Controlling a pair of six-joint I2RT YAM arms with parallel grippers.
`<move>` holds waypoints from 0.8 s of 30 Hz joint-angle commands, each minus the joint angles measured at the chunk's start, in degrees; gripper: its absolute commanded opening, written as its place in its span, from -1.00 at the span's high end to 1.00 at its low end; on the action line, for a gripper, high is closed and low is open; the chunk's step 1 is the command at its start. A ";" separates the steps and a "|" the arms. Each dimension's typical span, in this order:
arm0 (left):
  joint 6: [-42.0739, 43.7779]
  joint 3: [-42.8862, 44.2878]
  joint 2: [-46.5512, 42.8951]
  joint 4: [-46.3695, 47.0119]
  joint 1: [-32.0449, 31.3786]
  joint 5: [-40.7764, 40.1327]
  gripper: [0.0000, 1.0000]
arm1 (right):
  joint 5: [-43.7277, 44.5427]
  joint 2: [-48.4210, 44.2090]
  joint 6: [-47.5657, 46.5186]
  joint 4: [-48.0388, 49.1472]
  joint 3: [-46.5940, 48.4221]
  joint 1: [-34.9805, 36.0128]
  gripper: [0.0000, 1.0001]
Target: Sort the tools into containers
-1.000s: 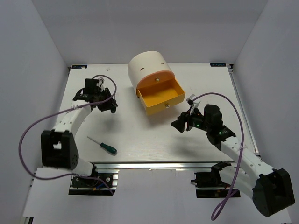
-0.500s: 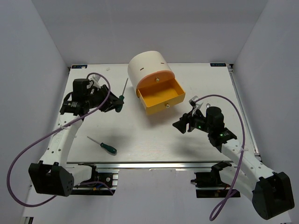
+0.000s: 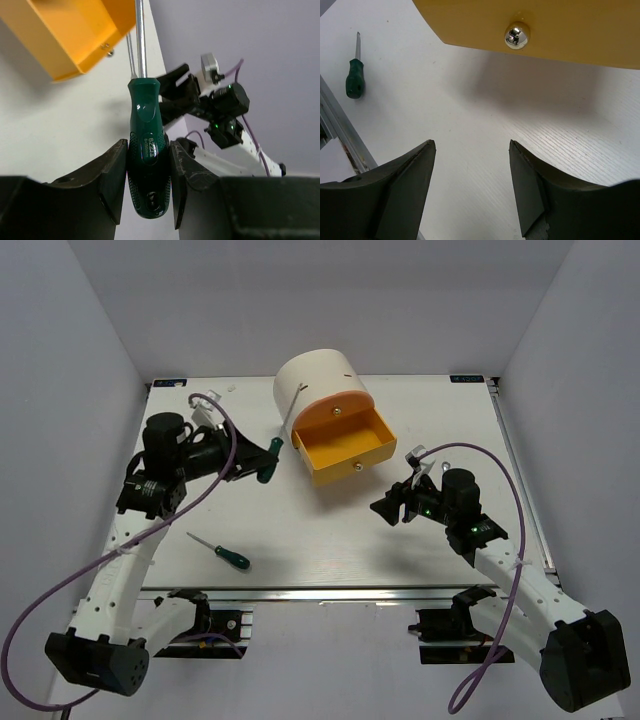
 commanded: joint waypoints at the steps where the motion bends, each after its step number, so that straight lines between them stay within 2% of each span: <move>1: -1.66 0.34 1.20 5.92 -6.53 2.31 1.00 | 0.49 -0.70 -1.31 1.57 -0.29 -0.27 -0.33; 6: 1.51 4.38 8.68 3.72 -13.33 -0.60 1.00 | 1.01 -0.97 -1.84 1.30 -0.28 -0.35 -0.33; 15: 9.67 15.10 21.59 -3.21 -15.36 -3.59 1.00 | 1.01 -1.93 -1.67 1.13 -1.34 -0.88 -0.33; 24: 12.84 22.05 32.85 -6.65 -17.55 -2.98 1.00 | 1.63 -2.99 -1.76 1.74 -1.69 -1.93 -0.33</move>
